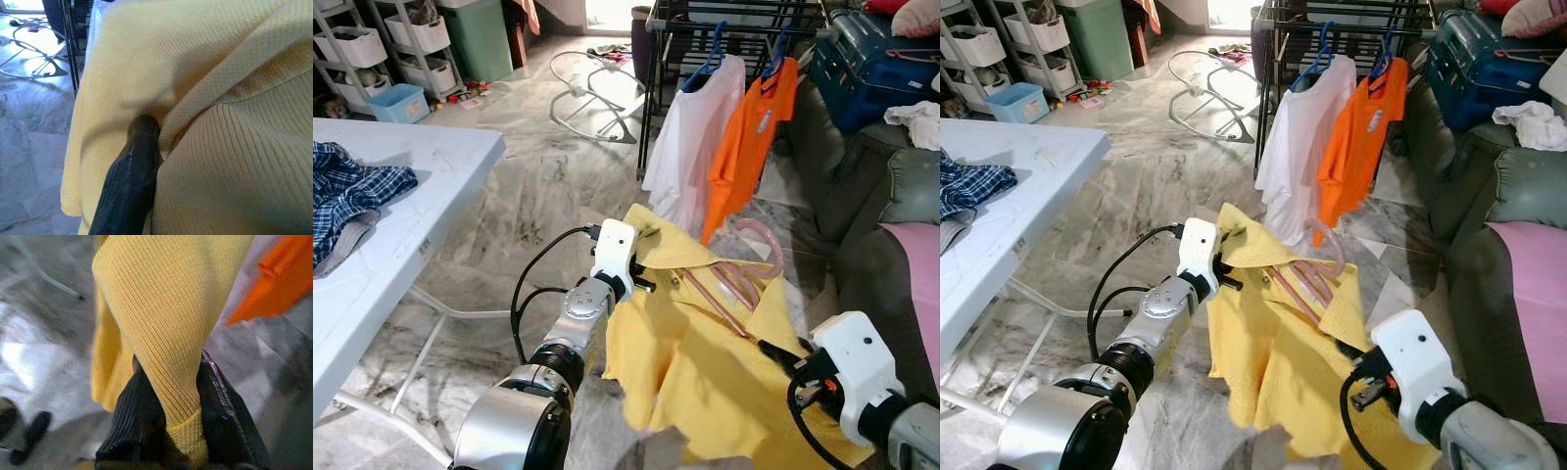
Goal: Hang hanger
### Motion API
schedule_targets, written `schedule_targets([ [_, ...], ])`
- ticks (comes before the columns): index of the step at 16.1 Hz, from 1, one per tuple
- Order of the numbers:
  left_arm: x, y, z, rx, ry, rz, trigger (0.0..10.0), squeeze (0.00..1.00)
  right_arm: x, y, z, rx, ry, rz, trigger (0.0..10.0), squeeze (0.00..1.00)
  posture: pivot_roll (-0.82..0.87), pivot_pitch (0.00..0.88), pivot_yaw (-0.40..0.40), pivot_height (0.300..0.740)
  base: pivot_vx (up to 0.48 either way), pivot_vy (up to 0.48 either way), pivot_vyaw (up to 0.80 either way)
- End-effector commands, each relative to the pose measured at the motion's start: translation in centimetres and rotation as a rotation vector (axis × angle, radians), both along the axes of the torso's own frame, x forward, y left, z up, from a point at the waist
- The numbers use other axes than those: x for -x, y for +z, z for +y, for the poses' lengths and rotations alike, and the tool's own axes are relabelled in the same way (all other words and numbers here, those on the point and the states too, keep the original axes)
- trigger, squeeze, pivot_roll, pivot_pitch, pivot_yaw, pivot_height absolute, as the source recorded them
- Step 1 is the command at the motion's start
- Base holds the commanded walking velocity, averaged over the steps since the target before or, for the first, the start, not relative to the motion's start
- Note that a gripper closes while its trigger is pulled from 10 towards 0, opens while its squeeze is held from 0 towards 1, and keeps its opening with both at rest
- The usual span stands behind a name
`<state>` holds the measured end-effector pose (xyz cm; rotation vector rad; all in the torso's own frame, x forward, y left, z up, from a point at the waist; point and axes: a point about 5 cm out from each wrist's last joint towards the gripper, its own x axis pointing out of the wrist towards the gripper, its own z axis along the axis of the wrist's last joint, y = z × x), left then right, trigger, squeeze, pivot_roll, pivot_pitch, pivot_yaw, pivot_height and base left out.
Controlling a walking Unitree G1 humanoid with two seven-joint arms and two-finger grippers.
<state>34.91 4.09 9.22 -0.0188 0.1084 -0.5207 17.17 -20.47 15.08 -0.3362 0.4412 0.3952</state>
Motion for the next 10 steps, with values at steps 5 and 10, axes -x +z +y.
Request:
schedule_targets([
  [5, -0.6, 1.5, -0.3, -0.047, -0.086, -0.066, 0.0, 0.00, 0.2, -2.6, -1.8, 0.179, -0.032, 0.103, 0.0, 0.00, -0.18, 0.019, -0.002, 0.740, 0.000, 0.000, 0.00],
  [10, -1.2, 1.8, 0.3, -0.080, -0.055, -0.041, 0.0, 0.00, 2.2, -3.3, -3.1, 0.240, 0.002, 0.185, 0.0, 0.00, -0.17, 0.022, -0.006, 0.740, 0.000, 0.000, 0.00],
])
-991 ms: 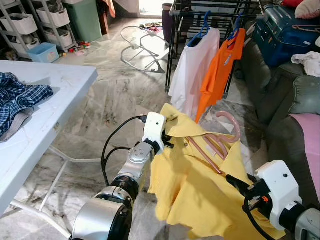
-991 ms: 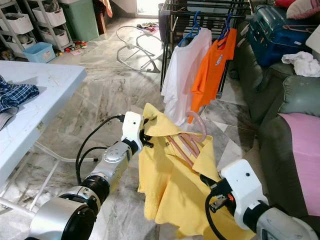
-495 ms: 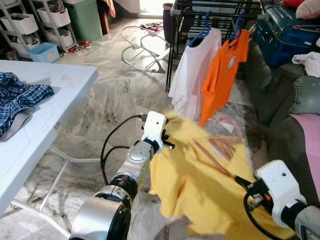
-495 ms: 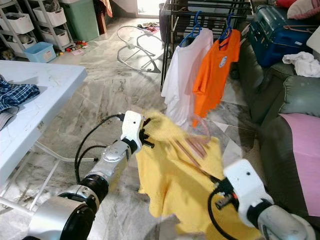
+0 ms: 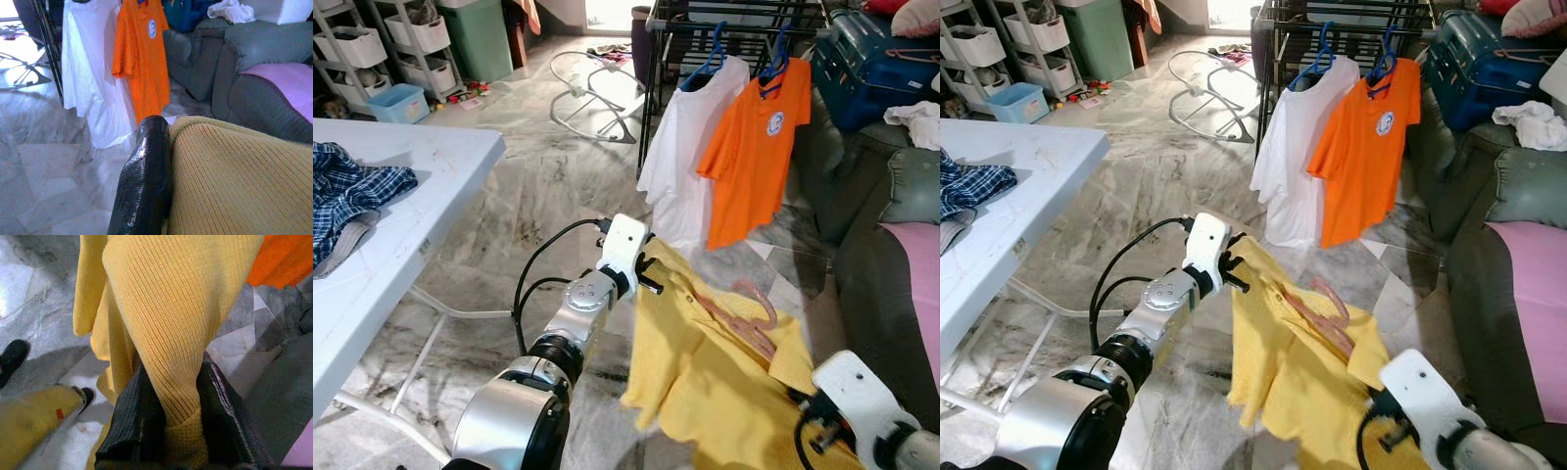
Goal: Hang hanger
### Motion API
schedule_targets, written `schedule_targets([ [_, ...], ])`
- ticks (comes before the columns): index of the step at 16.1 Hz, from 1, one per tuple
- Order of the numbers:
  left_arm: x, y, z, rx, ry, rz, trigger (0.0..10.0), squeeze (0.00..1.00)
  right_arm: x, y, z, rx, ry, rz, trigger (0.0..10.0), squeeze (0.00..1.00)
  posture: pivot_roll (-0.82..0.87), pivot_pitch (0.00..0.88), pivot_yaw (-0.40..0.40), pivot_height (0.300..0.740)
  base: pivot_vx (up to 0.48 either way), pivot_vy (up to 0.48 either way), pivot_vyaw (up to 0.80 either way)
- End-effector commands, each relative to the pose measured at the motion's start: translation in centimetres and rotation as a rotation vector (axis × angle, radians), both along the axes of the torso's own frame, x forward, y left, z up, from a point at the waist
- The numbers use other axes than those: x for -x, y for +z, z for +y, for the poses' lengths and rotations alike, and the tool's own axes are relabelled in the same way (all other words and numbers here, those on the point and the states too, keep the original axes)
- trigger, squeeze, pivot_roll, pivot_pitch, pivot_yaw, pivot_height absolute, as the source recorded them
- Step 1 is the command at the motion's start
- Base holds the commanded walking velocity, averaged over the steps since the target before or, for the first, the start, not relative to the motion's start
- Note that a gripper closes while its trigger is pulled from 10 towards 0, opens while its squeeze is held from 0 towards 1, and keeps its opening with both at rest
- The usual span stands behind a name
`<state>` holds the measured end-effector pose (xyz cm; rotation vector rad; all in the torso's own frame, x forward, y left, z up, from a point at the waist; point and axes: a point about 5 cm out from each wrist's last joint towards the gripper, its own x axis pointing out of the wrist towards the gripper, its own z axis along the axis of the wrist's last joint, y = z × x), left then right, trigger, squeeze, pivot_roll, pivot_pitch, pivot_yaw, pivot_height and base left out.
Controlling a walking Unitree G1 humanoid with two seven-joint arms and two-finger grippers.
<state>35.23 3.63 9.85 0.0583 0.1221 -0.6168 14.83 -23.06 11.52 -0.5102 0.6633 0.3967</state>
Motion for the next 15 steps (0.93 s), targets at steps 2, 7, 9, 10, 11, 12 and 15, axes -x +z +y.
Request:
schedule_targets([
  [2, -0.9, 0.8, 0.9, -0.034, 0.048, -0.013, 0.0, 0.00, 1.3, 1.2, -1.1, 0.049, -0.008, 0.008, 0.0, 0.00, -0.18, 0.023, -0.005, 0.740, 0.000, 0.000, 0.00],
  [7, -0.6, 0.0, 0.7, -0.076, 0.027, 0.029, 0.0, 0.00, 4.3, 5.4, -2.1, 0.052, -0.050, -0.062, 0.0, 0.00, -0.21, 0.023, 0.016, 0.740, 0.000, 0.000, 0.00],
  [9, -0.4, -0.4, 0.7, -0.108, 0.011, 0.050, 0.0, 0.00, 5.4, 6.6, -2.8, 0.081, -0.064, -0.062, 0.0, 0.00, -0.22, 0.025, 0.021, 0.740, 0.000, 0.000, 0.00],
  [10, -0.4, -0.5, 0.7, -0.114, 0.008, 0.059, 0.0, 0.00, 5.6, 6.9, -2.8, 0.081, -0.062, -0.062, 0.0, 0.00, -0.22, 0.025, 0.023, 0.740, 0.000, 0.000, 0.00],
  [11, -0.2, -0.9, 0.6, -0.119, 0.005, 0.084, 0.0, 0.00, 5.9, 7.5, -2.4, 0.054, -0.047, -0.077, 0.0, 0.00, -0.22, 0.026, 0.024, 0.740, 0.000, 0.000, 0.00],
  [12, -0.2, -0.9, 0.6, -0.122, 0.003, 0.089, 0.0, 0.00, 5.9, 7.7, -2.3, 0.045, -0.042, -0.084, 0.0, 0.00, -0.22, 0.025, 0.025, 0.740, 0.000, 0.000, 0.00],
  [15, 0.4, -1.8, 0.2, -0.134, -0.027, 0.142, 0.0, 0.00, 5.9, 9.0, -1.5, -0.087, 0.060, -0.135, 0.0, 0.00, -0.22, 0.024, 0.026, 0.740, 0.000, 0.000, 0.00],
])
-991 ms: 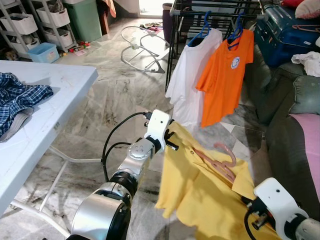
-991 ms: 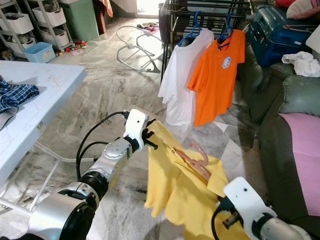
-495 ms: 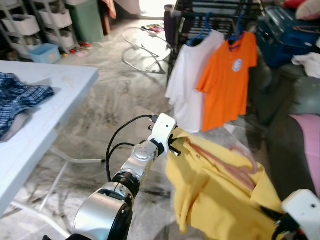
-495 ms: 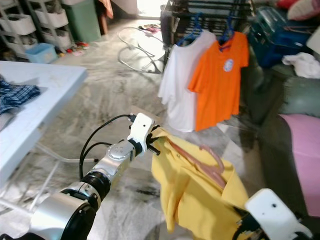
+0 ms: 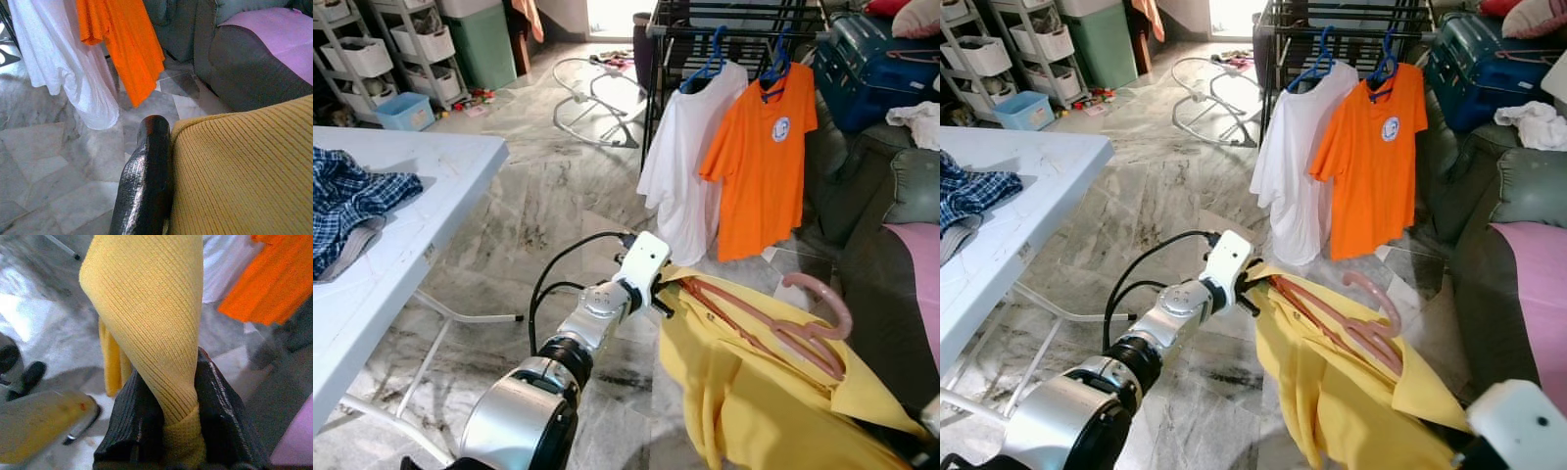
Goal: Hang hanger
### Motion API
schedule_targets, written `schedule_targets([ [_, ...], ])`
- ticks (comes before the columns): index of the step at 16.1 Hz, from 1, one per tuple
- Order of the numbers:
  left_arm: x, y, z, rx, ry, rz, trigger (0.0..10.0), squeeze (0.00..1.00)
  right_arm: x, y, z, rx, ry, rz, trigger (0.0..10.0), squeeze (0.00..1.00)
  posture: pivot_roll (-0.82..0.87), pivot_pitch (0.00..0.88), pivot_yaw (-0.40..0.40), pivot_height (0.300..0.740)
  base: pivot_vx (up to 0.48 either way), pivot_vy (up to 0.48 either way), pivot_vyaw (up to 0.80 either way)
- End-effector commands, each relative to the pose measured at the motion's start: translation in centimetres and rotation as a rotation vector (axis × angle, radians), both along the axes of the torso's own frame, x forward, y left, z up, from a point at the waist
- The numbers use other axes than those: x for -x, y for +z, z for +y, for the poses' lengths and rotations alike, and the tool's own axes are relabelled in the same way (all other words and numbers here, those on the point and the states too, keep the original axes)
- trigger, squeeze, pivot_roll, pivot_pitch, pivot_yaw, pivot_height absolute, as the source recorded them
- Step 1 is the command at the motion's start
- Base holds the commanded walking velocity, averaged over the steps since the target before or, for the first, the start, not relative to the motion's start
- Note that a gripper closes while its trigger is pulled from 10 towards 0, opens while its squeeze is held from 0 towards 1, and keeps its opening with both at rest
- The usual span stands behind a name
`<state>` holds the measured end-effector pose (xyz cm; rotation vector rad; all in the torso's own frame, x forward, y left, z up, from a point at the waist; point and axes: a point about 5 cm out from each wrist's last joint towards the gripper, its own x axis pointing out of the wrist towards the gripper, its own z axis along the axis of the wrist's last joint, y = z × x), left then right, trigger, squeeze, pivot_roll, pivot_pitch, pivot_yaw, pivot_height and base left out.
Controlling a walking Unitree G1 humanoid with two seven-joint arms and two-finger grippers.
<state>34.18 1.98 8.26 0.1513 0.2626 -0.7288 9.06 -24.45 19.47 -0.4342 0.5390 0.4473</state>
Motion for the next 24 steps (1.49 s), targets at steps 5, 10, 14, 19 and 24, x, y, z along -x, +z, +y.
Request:
schedule_targets([
  [5, -0.4, -1.1, 2.3, 0.010, 0.111, 0.129, 0.0, 0.00, -0.5, 2.0, 0.7, -0.109, 0.069, -0.116, 0.0, 0.00, -0.21, 0.021, 0.018, 0.740, 0.000, 0.000, 0.00],
  [10, 1.2, -2.7, 1.3, 0.092, 0.000, 0.333, 1.7, 0.05, -0.8, 2.2, 1.1, -0.156, 0.085, -0.129, 0.0, 0.00, -0.20, 0.020, 0.020, 0.740, 0.000, 0.000, 0.00],
  [14, 1.1, -2.3, 1.0, 0.189, 0.022, 0.421, 10.0, 1.00, -1.5, 2.3, 1.3, -0.182, 0.062, -0.172, 0.0, 0.00, -0.20, 0.022, 0.027, 0.740, 0.000, 0.000, 0.00],
  [19, 0.2, -0.7, 1.1, 0.124, -0.071, 0.387, 10.0, 1.00, -1.2, 2.1, 1.8, -0.203, 0.143, -0.097, 0.0, 0.00, -0.19, 0.026, 0.037, 0.740, 0.000, 0.000, 0.00],
  [24, -0.2, -0.5, 1.3, 0.145, -0.002, 0.295, 10.0, 1.00, -1.8, 2.1, 1.0, -0.186, 0.054, -0.164, 0.0, 0.00, -0.19, 0.030, 0.039, 0.740, 0.000, 0.000, 0.00],
])
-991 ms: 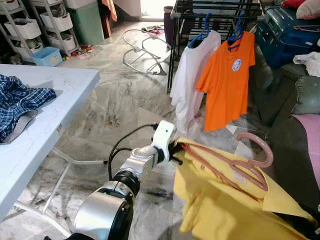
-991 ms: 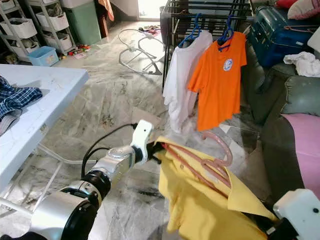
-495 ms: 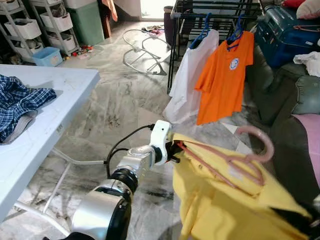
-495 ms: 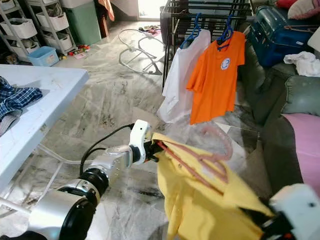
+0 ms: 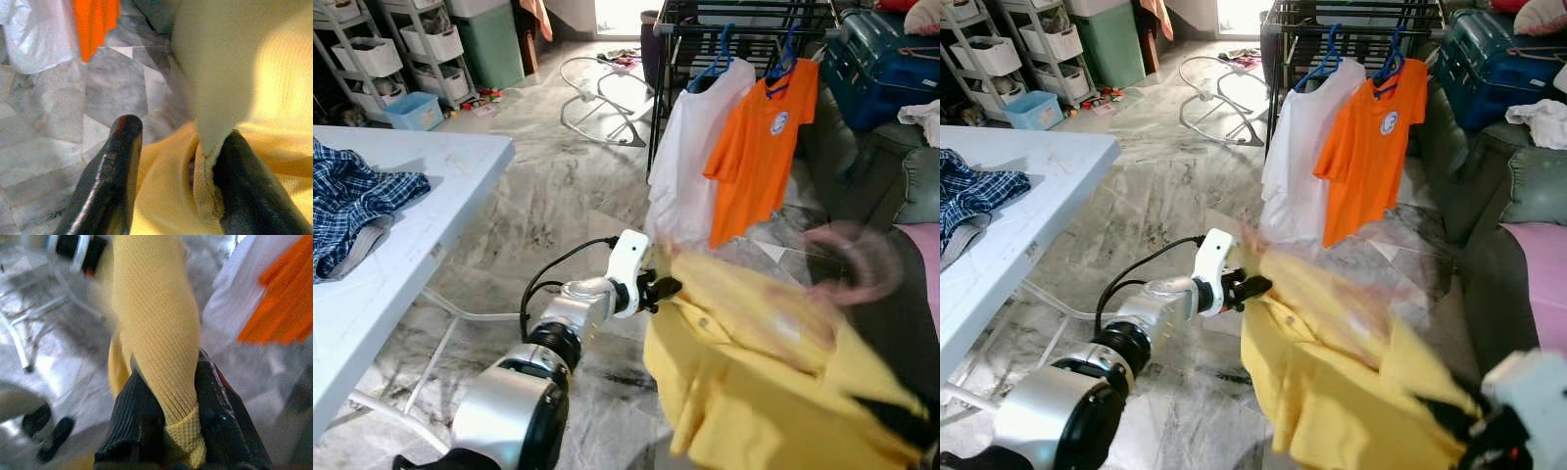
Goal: Hang hanger
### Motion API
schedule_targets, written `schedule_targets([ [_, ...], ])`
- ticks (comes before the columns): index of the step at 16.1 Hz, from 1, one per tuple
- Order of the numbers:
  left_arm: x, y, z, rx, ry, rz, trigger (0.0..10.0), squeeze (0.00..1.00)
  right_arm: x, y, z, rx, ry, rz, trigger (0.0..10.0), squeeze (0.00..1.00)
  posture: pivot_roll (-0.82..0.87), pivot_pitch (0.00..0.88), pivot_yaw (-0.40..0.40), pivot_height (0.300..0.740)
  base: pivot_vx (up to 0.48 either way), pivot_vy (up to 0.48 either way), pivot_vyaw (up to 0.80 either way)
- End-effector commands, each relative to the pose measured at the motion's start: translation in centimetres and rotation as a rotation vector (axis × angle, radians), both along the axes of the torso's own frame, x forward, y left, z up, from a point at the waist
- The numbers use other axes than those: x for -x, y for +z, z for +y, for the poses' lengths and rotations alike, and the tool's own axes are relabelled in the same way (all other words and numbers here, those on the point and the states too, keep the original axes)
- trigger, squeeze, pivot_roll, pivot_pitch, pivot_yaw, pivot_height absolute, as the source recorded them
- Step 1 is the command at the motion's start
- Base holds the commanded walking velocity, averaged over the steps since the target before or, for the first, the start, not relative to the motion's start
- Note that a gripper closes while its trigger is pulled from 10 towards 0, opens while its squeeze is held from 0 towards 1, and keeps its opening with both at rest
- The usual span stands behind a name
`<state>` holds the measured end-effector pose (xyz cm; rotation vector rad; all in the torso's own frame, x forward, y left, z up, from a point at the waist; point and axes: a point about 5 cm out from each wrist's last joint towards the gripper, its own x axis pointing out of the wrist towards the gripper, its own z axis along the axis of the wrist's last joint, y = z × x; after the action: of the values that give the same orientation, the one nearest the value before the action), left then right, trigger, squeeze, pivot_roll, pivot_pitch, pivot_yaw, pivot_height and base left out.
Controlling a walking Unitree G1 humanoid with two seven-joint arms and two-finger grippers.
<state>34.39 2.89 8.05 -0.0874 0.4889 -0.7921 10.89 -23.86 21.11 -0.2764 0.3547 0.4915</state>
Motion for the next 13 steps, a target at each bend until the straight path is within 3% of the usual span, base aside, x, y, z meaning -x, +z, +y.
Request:
schedule_targets([
  [1, -0.2, 0.1, 0.3, 0.011, 0.041, -0.037, 10.0, 1.00, -0.2, 0.2, 0.2, 0.023, -0.003, -0.034, 0.0, 0.00, -0.19, 0.032, 0.037, 0.740, 0.000, 0.000, 0.00],
  [3, -0.5, 1.5, -0.1, 0.009, 0.001, -0.196, 10.0, 1.00, -1.9, -1.0, -1.7, 0.097, -0.204, -0.086, 0.0, 0.00, -0.18, 0.038, 0.035, 0.740, 0.000, 0.000, 0.00],
  [6, -0.7, 2.5, -0.6, 0.081, -0.005, -0.251, 10.0, 1.00, -3.4, -2.5, -1.3, 0.060, -0.265, -0.114, 0.0, 0.00, -0.18, 0.042, 0.041, 0.740, 0.000, 0.000, 0.00],
  [7, -0.5, 2.0, -0.6, 0.009, -0.029, -0.256, 10.0, 1.00, -4.0, -2.8, -1.2, 0.050, -0.287, -0.133, 0.0, 0.00, -0.18, 0.043, 0.041, 0.740, 0.000, 0.000, 0.00],
  [9, -0.4, 1.9, -0.6, 0.025, -0.028, -0.264, 10.0, 1.00, -5.2, -3.4, -1.1, 0.037, -0.334, -0.165, 0.0, 0.00, -0.18, 0.041, 0.039, 0.740, 0.000, 0.000, 0.00],
  [11, 0.2, 1.6, -0.7, -0.008, -0.120, -0.311, 10.0, 1.00, -6.5, -3.8, -1.7, 0.020, -0.427, -0.212, 0.0, 0.00, -0.18, 0.040, 0.035, 0.740, 0.000, 0.000, 0.00],
  [13, 1.6, 0.2, -1.0, -0.081, -0.339, -0.289, 10.0, 1.00, -7.2, -4.6, -2.3, 0.068, -0.461, -0.227, 0.0, 0.00, -0.17, 0.040, 0.026, 0.740, 0.000, 0.000, 0.00],
])
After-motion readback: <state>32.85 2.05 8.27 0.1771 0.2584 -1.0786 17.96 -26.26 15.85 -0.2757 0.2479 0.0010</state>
